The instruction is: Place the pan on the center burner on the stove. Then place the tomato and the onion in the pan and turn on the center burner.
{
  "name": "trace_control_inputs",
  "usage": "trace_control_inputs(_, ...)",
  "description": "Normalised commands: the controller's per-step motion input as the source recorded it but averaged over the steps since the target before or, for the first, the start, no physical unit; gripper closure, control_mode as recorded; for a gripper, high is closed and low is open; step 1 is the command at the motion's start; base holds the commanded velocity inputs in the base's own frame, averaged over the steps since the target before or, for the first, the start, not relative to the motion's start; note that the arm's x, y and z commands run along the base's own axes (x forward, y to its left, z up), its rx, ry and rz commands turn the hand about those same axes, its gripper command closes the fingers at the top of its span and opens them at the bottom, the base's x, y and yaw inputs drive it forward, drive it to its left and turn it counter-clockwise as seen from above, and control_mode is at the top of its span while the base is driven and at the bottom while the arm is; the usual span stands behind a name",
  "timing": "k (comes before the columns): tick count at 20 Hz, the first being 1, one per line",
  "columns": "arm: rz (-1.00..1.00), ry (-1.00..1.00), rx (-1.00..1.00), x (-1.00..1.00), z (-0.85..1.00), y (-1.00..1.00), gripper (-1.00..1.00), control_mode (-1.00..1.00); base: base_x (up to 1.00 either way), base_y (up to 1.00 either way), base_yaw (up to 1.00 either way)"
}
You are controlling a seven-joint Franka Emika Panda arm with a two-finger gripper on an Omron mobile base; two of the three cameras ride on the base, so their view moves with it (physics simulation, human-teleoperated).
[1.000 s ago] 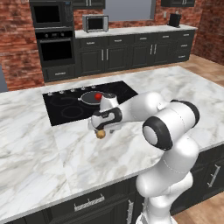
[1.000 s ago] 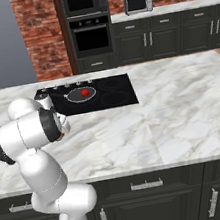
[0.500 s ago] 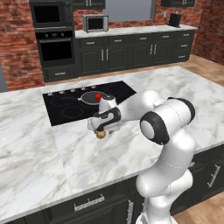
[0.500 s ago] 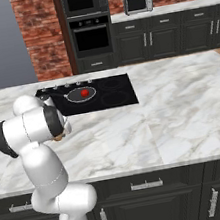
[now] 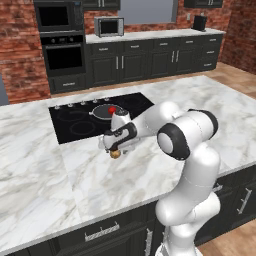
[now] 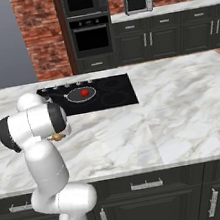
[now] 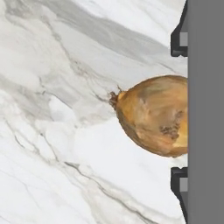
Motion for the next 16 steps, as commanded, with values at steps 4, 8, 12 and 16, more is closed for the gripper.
trace_control_inputs(4, -0.03, 0.0, 0.0, 0.0, -0.18, 0.01, -1.0, -1.0, 0.0, 0.0, 0.0)
trace_control_inputs(8, -0.02, 0.0, 0.0, 0.0, -0.23, 0.0, -1.0, -1.0, 0.0, 0.0, 0.0)
trace_control_inputs(12, -0.03, 0.0, 0.0, 0.0, -0.21, 0.0, 1.0, -1.0, 0.0, 0.0, 0.0)
trace_control_inputs(16, -0.03, 0.0, 0.0, 0.0, -0.17, 0.01, 1.0, -1.0, 0.0, 0.0, 0.0)
